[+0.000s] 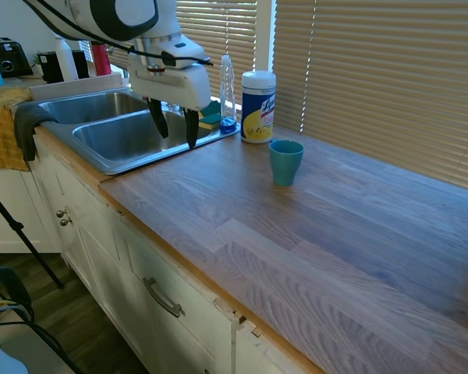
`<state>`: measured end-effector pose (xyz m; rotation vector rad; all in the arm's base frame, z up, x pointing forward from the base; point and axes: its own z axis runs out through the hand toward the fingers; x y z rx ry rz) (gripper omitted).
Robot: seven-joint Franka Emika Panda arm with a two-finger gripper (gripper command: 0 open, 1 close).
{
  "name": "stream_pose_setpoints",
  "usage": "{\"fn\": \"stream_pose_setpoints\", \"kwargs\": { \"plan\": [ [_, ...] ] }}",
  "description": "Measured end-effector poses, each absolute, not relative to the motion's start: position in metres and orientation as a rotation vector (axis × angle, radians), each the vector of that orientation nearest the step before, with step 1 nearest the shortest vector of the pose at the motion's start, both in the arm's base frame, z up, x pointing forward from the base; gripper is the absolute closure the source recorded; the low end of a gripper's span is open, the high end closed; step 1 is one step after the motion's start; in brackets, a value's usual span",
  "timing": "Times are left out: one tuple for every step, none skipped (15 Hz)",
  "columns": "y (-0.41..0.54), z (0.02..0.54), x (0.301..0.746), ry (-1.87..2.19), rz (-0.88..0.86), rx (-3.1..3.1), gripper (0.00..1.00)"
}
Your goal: Put the mug in the sink
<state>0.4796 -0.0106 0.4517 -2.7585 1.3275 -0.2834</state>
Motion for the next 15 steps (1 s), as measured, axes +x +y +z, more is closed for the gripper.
{"fn": "stream_pose_setpoints", "kwargs": {
  "plan": [
    [-0.014, 0.457, 0.493, 1.34, -0.299, -2.748, 0.0],
    [-0.017, 0.459, 0.508, 1.354, -0.31, -2.738, 0.0],
    [-0.02, 0.461, 0.525, 1.376, -0.325, -2.731, 0.0],
    [-0.024, 0.463, 0.542, 1.41, -0.345, -2.718, 0.0],
    [-0.029, 0.466, 0.557, 1.442, -0.366, -2.701, 0.0],
    [-0.035, 0.469, 0.57, 1.472, -0.38, -2.684, 0.0],
    [-0.043, 0.472, 0.582, 1.51, -0.393, -2.664, 0.0],
    [-0.051, 0.474, 0.591, 1.555, -0.403, -2.641, 0.0],
    [-0.06, 0.473, 0.6, 1.599, -0.413, -2.621, 0.0],
    [-0.07, 0.469, 0.608, 1.652, -0.417, -2.597, 0.0],
    [-0.08, 0.463, 0.616, 1.705, -0.415, -2.57, 0.0],
    [-0.089, 0.455, 0.624, 1.751, -0.409, -2.547, 0.0],
    [-0.098, 0.448, 0.631, 1.792, -0.398, -2.532, 0.0],
    [-0.104, 0.442, 0.636, 1.826, -0.385, -2.522, 0.0],
    [-0.11, 0.436, 0.641, 1.854, -0.368, -2.517, 0.0]
  ]
}}
